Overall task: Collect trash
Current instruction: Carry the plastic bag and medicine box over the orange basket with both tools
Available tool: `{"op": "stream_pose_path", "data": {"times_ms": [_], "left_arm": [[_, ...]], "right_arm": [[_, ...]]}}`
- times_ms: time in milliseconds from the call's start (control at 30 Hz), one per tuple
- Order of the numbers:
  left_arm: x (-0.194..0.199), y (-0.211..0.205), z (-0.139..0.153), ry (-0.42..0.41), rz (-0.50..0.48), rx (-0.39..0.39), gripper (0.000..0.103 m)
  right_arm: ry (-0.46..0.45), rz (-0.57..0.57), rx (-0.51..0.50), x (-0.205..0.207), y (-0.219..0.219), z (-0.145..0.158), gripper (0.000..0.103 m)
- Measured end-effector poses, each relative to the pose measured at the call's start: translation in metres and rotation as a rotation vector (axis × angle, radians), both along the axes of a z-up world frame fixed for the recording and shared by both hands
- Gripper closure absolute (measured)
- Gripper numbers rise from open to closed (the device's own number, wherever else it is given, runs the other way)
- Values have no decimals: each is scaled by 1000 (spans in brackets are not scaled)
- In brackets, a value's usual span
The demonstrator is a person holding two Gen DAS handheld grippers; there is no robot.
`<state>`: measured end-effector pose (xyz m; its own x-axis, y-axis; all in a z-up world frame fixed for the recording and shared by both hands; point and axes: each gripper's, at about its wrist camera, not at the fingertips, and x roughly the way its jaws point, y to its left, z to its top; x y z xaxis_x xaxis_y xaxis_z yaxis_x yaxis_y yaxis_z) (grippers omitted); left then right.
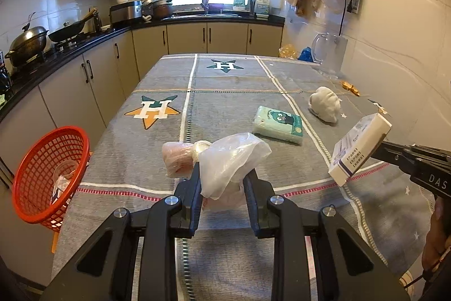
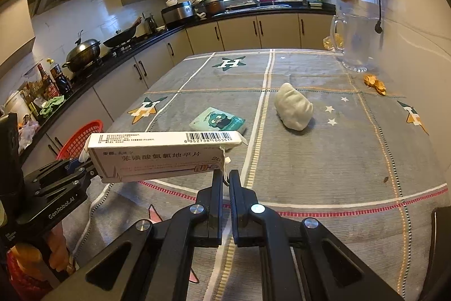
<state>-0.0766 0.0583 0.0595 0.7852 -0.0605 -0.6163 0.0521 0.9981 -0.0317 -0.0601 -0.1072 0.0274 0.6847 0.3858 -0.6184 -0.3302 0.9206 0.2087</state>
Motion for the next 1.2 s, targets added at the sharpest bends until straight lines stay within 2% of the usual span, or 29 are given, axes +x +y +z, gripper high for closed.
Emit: {"op": "stream_pose_path", "data": {"times_ms": [700, 1200], "left_arm": [[-11, 20, 9, -34, 42, -21, 77], [-16, 64, 20, -73, 136, -41, 77]], "right_arm": [[-14, 48, -18, 3, 26, 9, 98], [-21, 128, -27, 15, 67, 20, 98]]}}
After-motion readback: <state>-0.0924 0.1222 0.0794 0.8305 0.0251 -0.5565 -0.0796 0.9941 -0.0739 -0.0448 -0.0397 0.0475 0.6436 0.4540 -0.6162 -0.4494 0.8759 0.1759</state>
